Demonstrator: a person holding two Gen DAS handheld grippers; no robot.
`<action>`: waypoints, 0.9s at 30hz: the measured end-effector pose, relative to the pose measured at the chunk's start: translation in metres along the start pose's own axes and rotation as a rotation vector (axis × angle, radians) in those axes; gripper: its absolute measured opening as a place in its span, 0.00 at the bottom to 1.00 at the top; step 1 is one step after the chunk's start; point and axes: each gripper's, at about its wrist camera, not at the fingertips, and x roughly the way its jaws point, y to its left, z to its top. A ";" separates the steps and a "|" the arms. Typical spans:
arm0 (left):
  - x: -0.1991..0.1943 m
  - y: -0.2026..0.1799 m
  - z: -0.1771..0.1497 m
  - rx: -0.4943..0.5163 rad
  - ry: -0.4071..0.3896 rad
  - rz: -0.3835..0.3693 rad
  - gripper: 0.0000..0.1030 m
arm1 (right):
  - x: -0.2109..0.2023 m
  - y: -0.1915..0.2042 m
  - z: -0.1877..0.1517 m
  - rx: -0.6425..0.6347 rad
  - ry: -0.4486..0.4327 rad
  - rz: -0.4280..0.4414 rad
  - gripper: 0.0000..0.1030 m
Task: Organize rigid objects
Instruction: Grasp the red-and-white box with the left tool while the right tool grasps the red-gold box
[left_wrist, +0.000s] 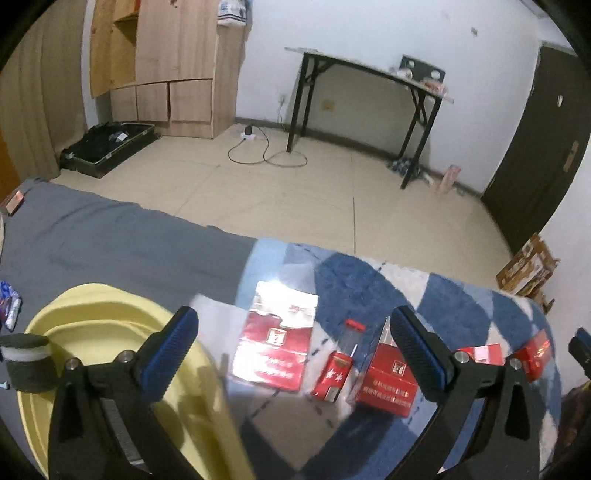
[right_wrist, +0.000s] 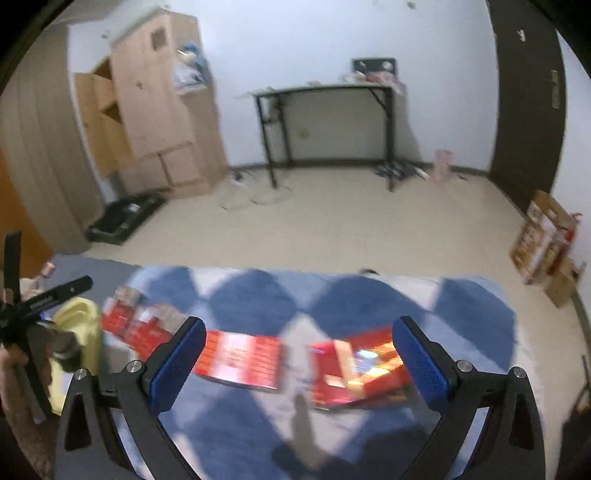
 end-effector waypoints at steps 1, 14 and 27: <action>0.005 -0.008 -0.003 0.014 0.009 0.024 1.00 | 0.004 -0.002 0.001 -0.005 0.019 -0.017 1.00; 0.054 -0.005 -0.016 0.023 0.109 0.061 1.00 | 0.054 -0.008 0.003 -0.075 0.156 -0.042 1.00; 0.067 0.001 -0.016 0.037 0.090 0.133 0.98 | 0.086 -0.012 -0.007 -0.085 0.199 -0.053 1.00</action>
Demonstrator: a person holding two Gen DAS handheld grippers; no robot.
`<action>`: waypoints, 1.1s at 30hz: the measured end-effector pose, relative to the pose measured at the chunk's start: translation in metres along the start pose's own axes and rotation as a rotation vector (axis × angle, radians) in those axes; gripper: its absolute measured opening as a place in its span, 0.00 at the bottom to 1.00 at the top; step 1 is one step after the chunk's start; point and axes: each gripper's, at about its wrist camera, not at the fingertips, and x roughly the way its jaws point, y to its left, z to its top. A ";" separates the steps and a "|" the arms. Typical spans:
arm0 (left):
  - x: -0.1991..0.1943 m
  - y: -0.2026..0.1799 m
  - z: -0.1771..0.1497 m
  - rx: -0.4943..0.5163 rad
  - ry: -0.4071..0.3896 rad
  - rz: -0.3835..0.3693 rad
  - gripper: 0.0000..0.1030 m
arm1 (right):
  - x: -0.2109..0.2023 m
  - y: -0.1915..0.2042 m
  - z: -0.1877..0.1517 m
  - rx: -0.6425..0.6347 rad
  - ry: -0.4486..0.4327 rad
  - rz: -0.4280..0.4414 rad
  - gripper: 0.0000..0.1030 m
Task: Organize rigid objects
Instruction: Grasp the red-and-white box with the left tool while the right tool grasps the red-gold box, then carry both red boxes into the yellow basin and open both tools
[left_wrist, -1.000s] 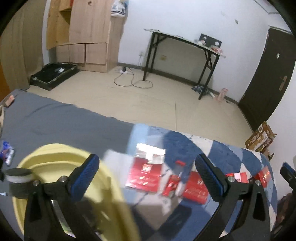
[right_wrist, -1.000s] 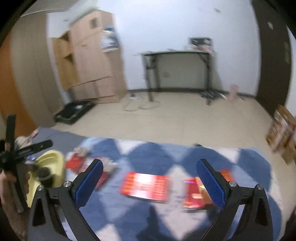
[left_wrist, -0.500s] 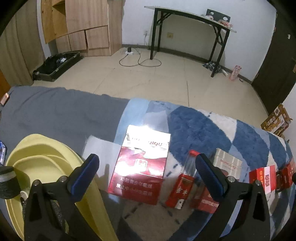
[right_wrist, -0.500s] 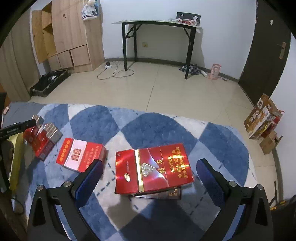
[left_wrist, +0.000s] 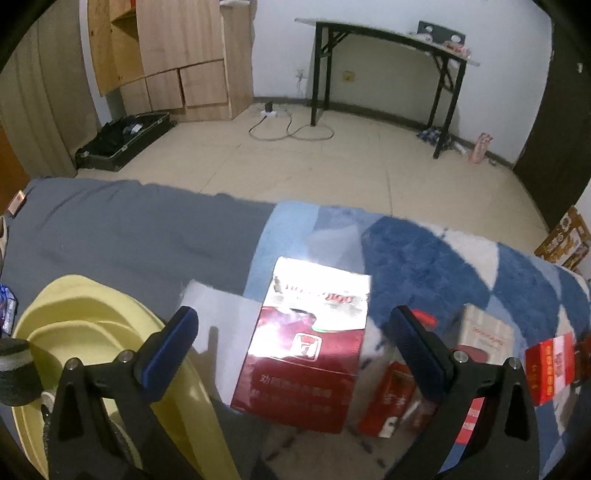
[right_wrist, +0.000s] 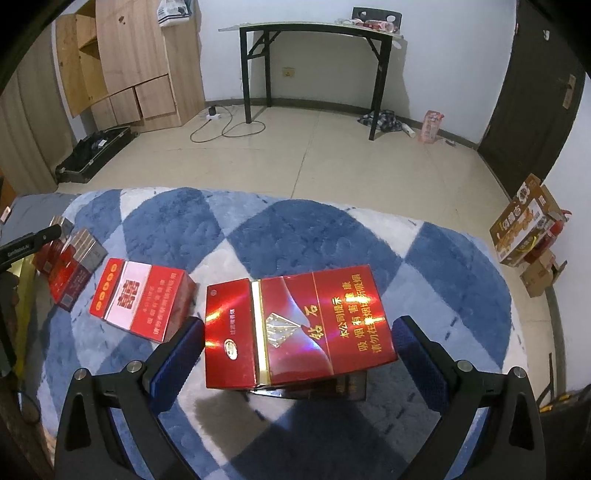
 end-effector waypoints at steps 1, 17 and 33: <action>0.003 -0.001 0.000 -0.001 0.012 -0.009 0.96 | 0.001 -0.001 -0.001 0.000 0.001 0.005 1.00; 0.007 -0.013 -0.002 0.043 0.047 -0.047 0.56 | 0.003 -0.008 -0.007 0.007 -0.039 0.017 0.88; -0.163 0.097 -0.016 -0.117 -0.237 -0.006 0.56 | -0.082 0.037 -0.003 -0.082 -0.318 0.285 0.88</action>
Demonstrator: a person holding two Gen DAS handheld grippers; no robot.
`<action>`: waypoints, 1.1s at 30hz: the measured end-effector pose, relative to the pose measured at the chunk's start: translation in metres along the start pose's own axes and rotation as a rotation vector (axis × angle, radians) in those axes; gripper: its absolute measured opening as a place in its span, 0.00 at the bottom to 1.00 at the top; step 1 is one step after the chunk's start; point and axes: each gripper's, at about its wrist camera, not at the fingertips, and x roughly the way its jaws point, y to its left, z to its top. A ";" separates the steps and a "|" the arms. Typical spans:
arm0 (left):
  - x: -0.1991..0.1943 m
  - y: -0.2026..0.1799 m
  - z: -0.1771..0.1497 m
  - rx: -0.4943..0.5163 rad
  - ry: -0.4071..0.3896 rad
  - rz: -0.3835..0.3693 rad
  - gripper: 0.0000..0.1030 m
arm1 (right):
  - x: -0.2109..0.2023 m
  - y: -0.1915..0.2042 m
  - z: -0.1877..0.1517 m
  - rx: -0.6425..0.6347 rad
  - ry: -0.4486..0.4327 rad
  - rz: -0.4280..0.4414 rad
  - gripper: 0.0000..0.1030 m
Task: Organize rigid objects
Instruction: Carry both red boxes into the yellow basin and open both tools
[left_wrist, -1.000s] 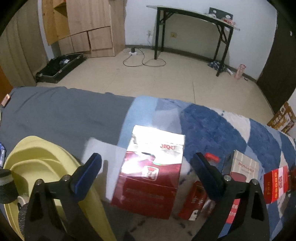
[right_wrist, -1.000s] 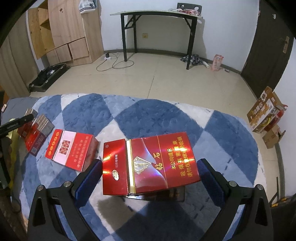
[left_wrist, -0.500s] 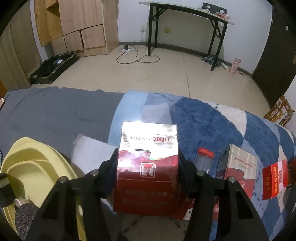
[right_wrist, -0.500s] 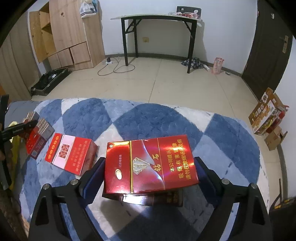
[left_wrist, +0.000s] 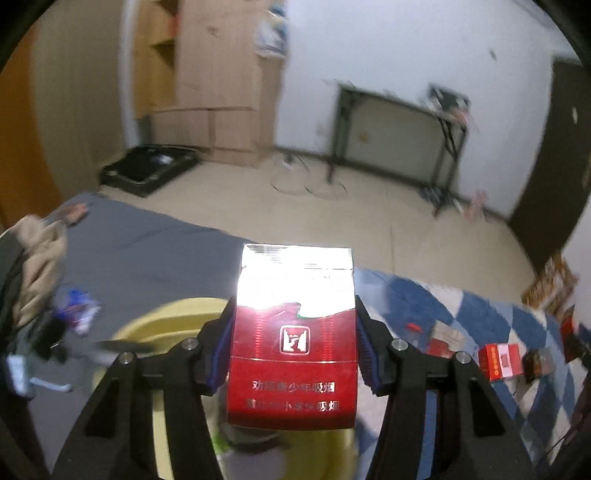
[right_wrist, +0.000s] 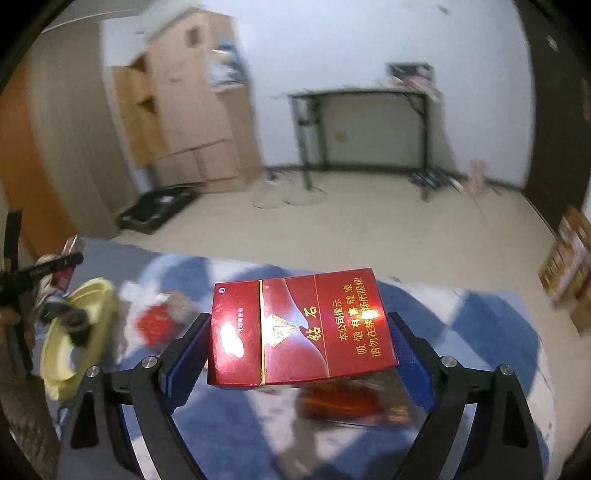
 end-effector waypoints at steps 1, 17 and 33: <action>-0.012 0.018 -0.003 -0.031 -0.025 0.018 0.56 | -0.002 0.022 0.002 -0.040 -0.017 0.042 0.88; 0.001 0.160 -0.062 -0.305 0.115 0.068 0.56 | 0.114 0.333 -0.039 -0.612 0.339 0.512 0.88; 0.052 0.147 -0.067 -0.278 0.278 0.060 0.57 | 0.167 0.382 -0.062 -0.635 0.426 0.395 0.89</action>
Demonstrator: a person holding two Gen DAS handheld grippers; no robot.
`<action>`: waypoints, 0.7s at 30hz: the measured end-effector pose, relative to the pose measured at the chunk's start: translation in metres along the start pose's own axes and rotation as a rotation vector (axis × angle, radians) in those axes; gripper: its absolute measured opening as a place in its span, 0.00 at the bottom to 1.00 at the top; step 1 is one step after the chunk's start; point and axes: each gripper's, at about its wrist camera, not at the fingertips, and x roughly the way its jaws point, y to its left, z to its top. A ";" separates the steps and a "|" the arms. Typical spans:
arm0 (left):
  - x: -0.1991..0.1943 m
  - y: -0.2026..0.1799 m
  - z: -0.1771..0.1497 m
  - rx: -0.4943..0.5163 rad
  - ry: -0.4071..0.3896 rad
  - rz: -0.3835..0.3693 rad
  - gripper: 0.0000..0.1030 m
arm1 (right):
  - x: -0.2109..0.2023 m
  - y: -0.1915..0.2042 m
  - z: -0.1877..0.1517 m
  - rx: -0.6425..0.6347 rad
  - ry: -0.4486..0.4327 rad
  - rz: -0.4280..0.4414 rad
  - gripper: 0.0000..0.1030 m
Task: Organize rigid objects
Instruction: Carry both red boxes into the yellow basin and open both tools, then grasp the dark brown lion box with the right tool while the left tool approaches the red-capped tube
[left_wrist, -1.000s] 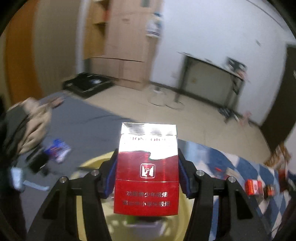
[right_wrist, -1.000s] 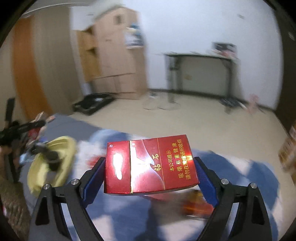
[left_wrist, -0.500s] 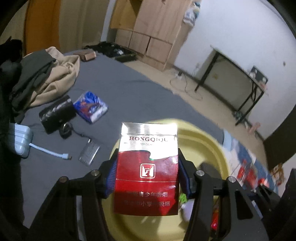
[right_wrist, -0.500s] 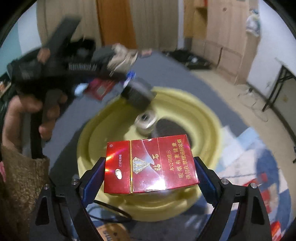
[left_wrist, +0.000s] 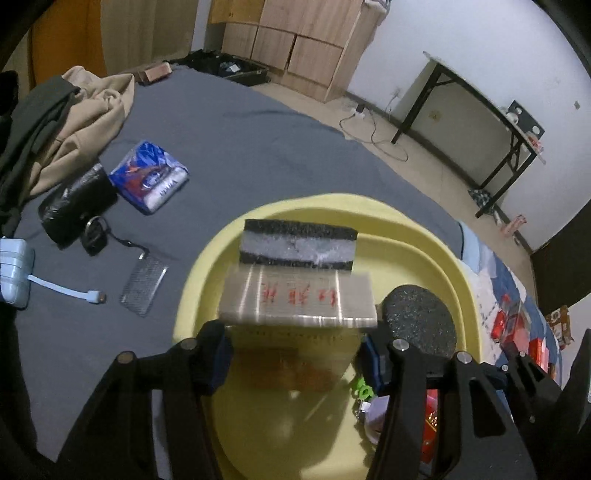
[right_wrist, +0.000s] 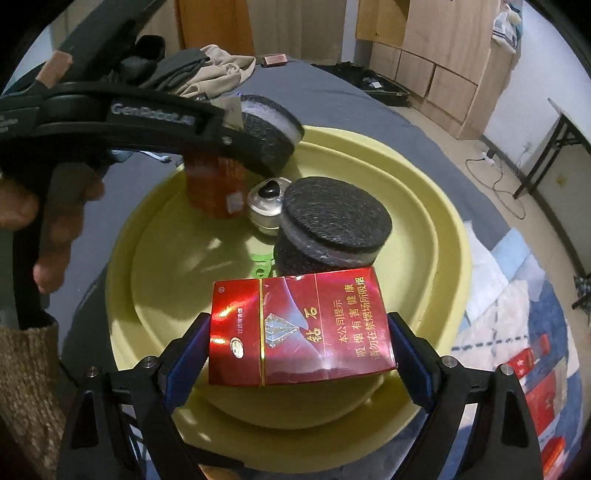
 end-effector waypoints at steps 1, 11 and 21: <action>0.000 -0.001 0.000 0.007 0.003 0.007 0.57 | 0.001 0.001 0.002 0.003 -0.001 0.001 0.90; -0.045 -0.014 0.003 -0.001 -0.143 0.018 1.00 | -0.026 0.018 -0.010 -0.028 -0.075 -0.064 1.00; -0.065 -0.152 0.008 0.232 -0.206 -0.199 1.00 | -0.193 -0.089 -0.116 0.409 -0.362 -0.360 1.00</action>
